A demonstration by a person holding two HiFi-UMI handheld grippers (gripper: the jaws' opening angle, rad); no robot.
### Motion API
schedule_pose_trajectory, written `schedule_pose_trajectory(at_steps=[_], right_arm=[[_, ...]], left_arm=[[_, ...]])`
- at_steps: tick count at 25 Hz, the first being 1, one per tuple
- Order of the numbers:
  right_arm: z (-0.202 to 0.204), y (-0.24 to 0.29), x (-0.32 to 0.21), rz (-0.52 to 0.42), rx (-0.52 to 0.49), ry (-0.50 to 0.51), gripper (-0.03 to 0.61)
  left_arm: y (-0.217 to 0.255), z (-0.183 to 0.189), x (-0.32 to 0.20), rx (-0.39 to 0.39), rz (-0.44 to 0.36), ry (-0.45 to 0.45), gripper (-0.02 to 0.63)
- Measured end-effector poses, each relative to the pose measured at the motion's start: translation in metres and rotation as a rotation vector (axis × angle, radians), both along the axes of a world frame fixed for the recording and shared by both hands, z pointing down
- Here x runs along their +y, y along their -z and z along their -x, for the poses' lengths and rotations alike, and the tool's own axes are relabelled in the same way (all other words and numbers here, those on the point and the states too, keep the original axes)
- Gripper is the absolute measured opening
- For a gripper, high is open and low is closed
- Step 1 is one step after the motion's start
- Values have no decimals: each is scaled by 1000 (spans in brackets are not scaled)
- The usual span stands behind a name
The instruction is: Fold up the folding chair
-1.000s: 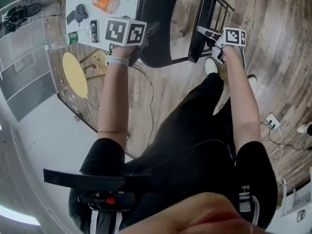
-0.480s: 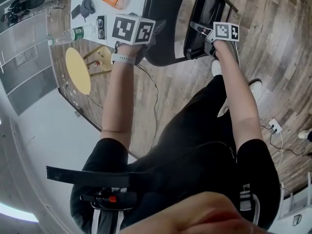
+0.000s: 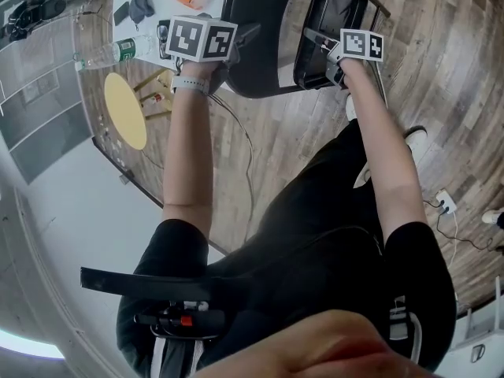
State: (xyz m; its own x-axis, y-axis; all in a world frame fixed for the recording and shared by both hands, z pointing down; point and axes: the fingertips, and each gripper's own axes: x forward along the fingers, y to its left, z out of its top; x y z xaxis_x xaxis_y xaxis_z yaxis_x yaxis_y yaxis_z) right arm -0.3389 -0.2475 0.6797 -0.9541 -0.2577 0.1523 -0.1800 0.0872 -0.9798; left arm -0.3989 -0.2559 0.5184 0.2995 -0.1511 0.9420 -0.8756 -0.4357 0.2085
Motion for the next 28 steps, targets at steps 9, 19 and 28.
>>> schedule_pose_trajectory(at_steps=[9, 19, 28], right_arm=[[16, -5, -5, 8, 2, -7, 95], [-9, -6, -5, -79, 131, -26, 232], [-120, 130, 1, -556, 294, -93, 232]], left_arm=[[-7, 21, -7, 26, -2, 3, 71], [32, 45, -20, 21, -260, 81, 256], [145, 0, 16, 224, -704, 166, 256]])
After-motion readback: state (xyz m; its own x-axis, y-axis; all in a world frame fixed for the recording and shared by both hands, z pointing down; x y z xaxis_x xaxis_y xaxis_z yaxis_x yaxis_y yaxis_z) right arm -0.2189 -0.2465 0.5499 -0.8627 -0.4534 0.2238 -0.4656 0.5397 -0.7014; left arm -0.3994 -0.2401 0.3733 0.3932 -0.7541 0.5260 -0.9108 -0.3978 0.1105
